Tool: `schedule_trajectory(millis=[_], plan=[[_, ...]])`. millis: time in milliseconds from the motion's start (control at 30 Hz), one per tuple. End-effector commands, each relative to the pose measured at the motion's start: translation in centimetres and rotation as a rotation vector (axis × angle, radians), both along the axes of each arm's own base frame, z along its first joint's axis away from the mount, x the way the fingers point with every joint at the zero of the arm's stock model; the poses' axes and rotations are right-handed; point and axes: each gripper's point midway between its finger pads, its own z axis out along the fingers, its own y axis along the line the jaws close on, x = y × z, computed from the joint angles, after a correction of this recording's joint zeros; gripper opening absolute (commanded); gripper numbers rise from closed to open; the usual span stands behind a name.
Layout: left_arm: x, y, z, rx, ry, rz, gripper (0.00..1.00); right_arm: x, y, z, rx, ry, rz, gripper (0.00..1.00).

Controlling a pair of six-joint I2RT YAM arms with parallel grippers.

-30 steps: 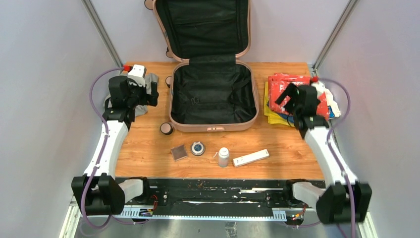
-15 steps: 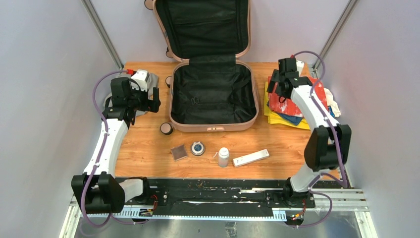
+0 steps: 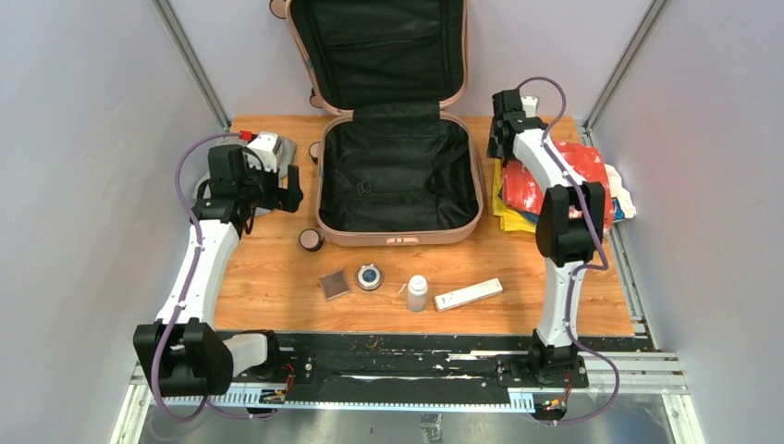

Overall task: Pack the luggage
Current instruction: Pick up the clothes at the center of the board.

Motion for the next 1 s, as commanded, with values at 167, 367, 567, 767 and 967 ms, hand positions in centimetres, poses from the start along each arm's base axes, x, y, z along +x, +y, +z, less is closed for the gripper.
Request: schedule_trajectory(millis=[167,367,567,767,967], plan=[[0.8,-0.8,0.2,-0.017,0.004,-0.036,1.0,2.0,1.1,-2.3,-0.121,0.075,0.027,0.91],[0.9,-1.0,0.3,-0.019,0.004,-0.039,1.0,2.0,0.3,-4.3,-0.185,0.121,0.002,0.83],[0.6,-1.1,0.6,-0.013,-0.006,-0.047,1.0,1.6,-0.5,-5.3,-0.236,0.163,-0.015,0.65],[0.1,-1.2,0.8,-0.015,-0.012,-0.056,1.0,1.9,-0.4,-2.3,-0.205,0.101,-0.014,0.39],[-0.3,-1.0,0.8,0.0,-0.018,-0.051,1.0,1.3,-0.8,1.5,-0.1,0.008,-0.003,0.19]])
